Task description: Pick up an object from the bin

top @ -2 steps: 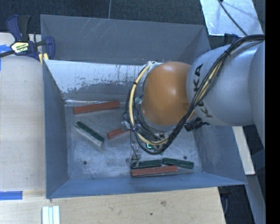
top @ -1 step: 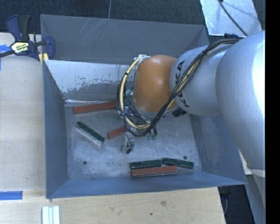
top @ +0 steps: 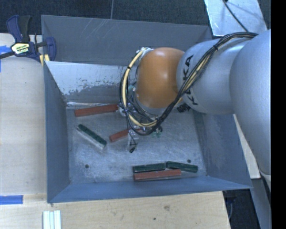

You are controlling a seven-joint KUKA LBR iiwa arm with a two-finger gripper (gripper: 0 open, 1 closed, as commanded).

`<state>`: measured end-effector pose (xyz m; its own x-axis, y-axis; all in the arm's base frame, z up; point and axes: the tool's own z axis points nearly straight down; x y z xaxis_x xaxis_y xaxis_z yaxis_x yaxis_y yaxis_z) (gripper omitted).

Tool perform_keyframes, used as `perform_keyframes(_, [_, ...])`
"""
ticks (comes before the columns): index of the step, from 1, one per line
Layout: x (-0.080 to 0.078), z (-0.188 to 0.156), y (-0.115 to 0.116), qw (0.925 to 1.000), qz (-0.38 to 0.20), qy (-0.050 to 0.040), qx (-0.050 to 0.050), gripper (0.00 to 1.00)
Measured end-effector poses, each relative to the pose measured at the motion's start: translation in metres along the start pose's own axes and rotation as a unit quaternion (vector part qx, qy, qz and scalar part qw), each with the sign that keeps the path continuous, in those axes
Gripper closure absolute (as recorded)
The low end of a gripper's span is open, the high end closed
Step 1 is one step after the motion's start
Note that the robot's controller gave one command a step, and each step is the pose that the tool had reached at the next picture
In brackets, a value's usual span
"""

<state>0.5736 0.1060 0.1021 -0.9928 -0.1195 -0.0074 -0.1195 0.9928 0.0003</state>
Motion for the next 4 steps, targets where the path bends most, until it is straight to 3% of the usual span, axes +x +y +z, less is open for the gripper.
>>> perform_keyframes(1, [-0.001,-0.013,-0.002,1.0000,0.000,0.0000,0.000,0.00])
perform_keyframes(2, [0.005,0.035,-0.013,0.9999,0.009,0.0041,0.000,0.00])
perform_keyframes(3, [0.004,0.034,-0.013,0.9999,0.011,0.0026,0.000,0.00])
perform_keyframes(4, [0.003,0.033,-0.013,0.9999,0.011,0.0007,-0.001,1.00])
